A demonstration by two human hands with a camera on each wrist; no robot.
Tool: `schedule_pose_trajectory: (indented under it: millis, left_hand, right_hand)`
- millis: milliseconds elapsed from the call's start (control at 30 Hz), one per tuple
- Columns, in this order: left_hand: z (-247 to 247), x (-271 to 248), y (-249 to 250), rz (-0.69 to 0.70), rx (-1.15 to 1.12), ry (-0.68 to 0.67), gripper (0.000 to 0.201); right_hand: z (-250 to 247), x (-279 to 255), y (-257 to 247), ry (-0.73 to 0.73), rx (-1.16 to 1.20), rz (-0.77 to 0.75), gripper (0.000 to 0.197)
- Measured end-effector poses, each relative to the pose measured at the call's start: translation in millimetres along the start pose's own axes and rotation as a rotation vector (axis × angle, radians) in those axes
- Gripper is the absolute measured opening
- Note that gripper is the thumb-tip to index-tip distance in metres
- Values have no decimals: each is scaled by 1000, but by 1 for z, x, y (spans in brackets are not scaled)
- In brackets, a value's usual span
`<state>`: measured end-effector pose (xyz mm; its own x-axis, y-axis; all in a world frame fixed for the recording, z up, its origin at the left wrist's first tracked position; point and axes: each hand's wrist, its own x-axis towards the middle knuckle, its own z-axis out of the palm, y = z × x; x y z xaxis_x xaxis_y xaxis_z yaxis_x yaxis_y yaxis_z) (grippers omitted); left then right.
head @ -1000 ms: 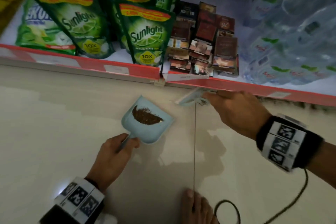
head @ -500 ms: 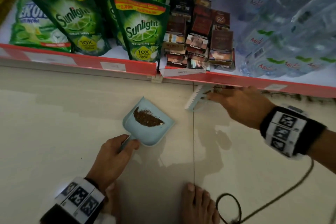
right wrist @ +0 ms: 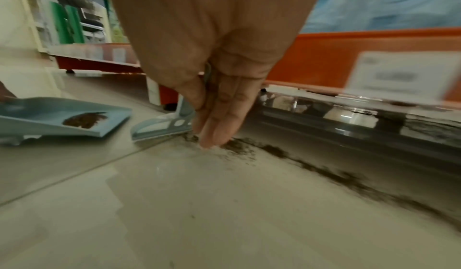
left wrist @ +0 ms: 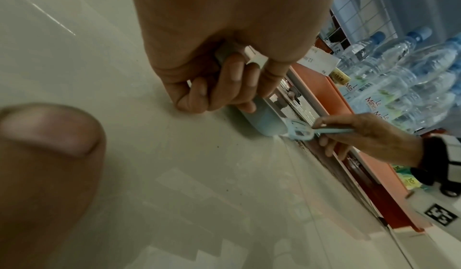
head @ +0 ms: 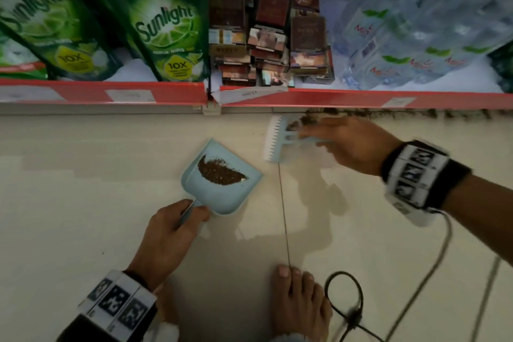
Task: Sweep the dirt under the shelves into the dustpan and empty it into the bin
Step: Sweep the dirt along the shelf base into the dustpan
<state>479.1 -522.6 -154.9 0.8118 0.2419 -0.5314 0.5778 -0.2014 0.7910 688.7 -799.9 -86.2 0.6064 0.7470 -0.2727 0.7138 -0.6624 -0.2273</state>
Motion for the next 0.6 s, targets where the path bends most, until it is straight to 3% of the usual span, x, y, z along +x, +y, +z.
schedule_pose_trajectory:
  millis: [100, 233, 367, 467, 600]
  left_hand:
    - [-1, 2, 0, -3, -27, 8, 34]
    - [6, 5, 2, 33, 27, -21, 33]
    - [18, 9, 9, 92, 56, -53, 29]
    - [21, 9, 15, 124, 66, -65, 30]
    - [20, 6, 20, 109, 32, -66, 38]
  right_hand:
    - [-6, -15, 17, 62, 29, -34, 53]
    - [-3, 2, 4, 189, -134, 38, 48]
    - [7, 25, -19, 97, -358, 132, 58]
    - [11, 22, -14, 39, -395, 185, 61]
    - [11, -9, 8, -15, -449, 313, 42]
